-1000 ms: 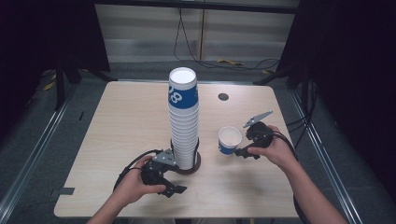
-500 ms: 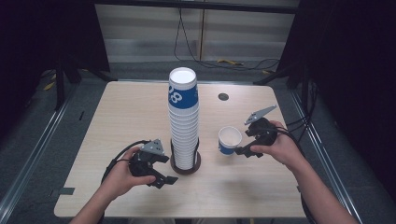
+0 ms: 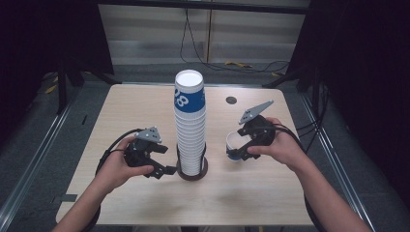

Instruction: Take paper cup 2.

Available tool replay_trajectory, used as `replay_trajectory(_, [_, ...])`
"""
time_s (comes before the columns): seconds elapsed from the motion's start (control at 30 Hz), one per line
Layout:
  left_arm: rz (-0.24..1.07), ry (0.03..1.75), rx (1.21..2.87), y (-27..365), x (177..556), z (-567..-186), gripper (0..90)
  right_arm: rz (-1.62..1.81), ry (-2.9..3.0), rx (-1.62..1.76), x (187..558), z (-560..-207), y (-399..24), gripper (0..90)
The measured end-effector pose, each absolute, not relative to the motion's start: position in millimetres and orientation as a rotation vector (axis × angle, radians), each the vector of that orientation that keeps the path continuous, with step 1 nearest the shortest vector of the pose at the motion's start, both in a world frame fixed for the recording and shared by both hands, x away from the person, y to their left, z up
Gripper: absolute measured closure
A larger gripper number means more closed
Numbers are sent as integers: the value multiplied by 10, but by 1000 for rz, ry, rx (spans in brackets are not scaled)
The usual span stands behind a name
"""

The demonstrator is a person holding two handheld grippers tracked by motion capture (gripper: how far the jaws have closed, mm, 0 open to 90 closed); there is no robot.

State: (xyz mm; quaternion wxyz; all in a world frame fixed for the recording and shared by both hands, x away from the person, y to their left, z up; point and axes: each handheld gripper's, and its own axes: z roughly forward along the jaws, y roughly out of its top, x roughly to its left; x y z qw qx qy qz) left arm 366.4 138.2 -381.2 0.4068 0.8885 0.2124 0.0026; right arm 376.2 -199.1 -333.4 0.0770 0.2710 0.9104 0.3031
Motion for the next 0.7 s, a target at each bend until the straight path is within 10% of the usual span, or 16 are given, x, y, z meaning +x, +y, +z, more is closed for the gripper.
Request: replay_trajectory(0.7, [14,542,2211,1360,3835,-3533,170,1064,2723,683,3832,-2817,-1628,137])
